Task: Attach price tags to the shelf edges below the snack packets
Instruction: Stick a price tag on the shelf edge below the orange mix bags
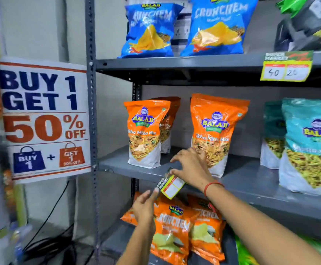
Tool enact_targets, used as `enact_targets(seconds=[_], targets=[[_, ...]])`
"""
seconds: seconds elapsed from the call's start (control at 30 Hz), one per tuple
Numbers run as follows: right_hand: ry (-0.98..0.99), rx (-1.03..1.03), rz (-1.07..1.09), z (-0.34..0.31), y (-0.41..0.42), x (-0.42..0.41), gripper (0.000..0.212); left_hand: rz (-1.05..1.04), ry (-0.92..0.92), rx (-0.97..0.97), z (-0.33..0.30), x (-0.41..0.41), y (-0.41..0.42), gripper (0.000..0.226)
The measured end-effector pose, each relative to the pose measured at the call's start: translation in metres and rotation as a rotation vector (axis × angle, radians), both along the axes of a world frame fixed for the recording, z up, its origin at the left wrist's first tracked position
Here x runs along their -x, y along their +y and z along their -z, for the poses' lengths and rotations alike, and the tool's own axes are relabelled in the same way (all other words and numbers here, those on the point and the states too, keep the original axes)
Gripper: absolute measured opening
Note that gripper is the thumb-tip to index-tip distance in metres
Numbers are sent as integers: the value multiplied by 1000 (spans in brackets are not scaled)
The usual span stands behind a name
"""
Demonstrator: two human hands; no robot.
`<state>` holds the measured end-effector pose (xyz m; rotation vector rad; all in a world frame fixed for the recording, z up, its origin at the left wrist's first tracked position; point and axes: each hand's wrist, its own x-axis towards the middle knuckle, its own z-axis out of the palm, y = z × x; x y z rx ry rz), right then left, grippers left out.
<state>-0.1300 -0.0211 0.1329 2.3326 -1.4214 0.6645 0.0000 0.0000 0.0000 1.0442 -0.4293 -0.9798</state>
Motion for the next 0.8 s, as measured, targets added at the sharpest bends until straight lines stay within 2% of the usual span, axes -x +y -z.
enact_targets(seconds=[0.1,0.27,0.43,0.5,0.63,0.8], targets=[[9,26,66,10,-10,-10,35,128,75,77,8,2,-18,36],[-103,104,51,15,-20,-17,15,78,82,90,12,3,-37,20],[-135,115,44,21,-20,-18,9,63,40,144,19,0,-43,4],[-179,109,36,24,-17,-17,7,54,-18,136,21,-4,-45,5],[-299,135,49,34,-7,-12,8,15,-209,137,14,-13,-36,26],[-466,151,96,34,0,-4,9,-125,-401,246,-23,-29,-19,15]])
